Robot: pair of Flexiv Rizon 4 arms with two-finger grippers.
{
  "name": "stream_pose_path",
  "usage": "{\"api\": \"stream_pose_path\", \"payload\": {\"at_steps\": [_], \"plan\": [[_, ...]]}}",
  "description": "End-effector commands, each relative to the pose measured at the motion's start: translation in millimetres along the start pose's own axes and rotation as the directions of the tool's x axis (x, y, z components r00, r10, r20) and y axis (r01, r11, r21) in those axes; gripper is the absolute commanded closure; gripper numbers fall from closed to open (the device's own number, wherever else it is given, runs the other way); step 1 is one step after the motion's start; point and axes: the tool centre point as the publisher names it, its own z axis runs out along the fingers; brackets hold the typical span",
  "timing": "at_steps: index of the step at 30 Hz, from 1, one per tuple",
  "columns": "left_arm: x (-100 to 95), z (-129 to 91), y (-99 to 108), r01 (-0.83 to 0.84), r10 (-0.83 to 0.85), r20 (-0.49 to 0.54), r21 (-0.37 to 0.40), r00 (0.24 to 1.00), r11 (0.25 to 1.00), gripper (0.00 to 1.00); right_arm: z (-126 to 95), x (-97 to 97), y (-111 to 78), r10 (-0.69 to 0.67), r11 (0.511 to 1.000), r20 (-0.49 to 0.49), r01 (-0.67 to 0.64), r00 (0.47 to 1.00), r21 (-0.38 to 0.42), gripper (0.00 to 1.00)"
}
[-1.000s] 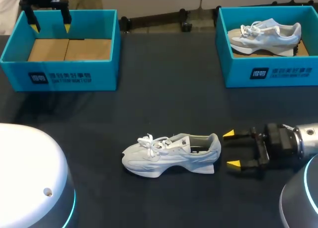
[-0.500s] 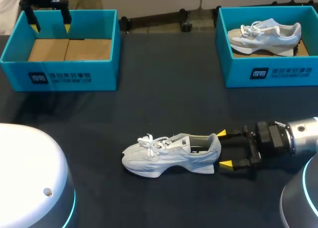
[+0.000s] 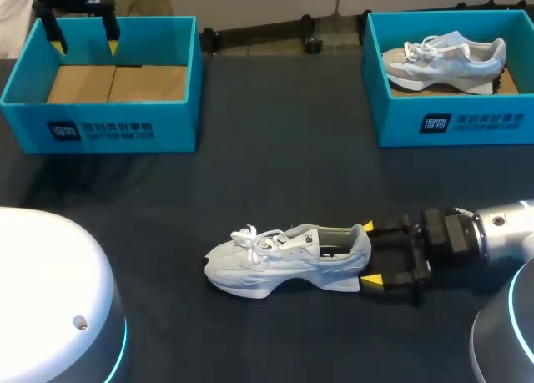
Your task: Take the shoe out of the shoebox, open the shoe tongue, remove and reinsert the insole, then place the shoe into the shoebox
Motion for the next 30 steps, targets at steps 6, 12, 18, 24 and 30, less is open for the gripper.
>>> {"api": "stream_pose_path", "payload": {"at_steps": [6, 12, 18, 24, 30], "plan": [[-0.1, 0.4, -0.3, 0.0, 0.0, 0.0, 0.0, 1.0, 1.0, 0.0, 11.9, 1.7, 6.2, -0.011, 1.0, 0.001, 0.011, 1.0, 0.027, 0.0], [-0.1, 0.4, -0.3, 0.0, 0.0, 0.0, 0.0, 1.0, 1.0, 0.0, 16.4, -0.6, 6.1, -0.015, 1.0, -0.002, 0.015, 1.0, 0.027, 0.0], [-0.1, 0.4, -0.3, 0.0, 0.0, 0.0, 0.0, 1.0, 1.0, 0.0, 20.5, -2.9, 6.1, -0.018, 1.0, -0.008, 0.018, 1.0, 0.025, 0.0], [-0.1, 0.4, -0.3, 0.0, 0.0, 0.0, 0.0, 1.0, 1.0, 0.0, 24.0, -2.1, 5.9, -0.027, 0.999, -0.004, 0.028, 1.0, 0.032, 0.0], [-0.1, 0.4, -0.3, 0.0, 0.0, 0.0, 0.0, 1.0, 1.0, 0.0, 30.9, -1.2, 5.1, -0.038, 0.999, -0.006, 0.039, 0.999, 0.032, 0.0]]}}
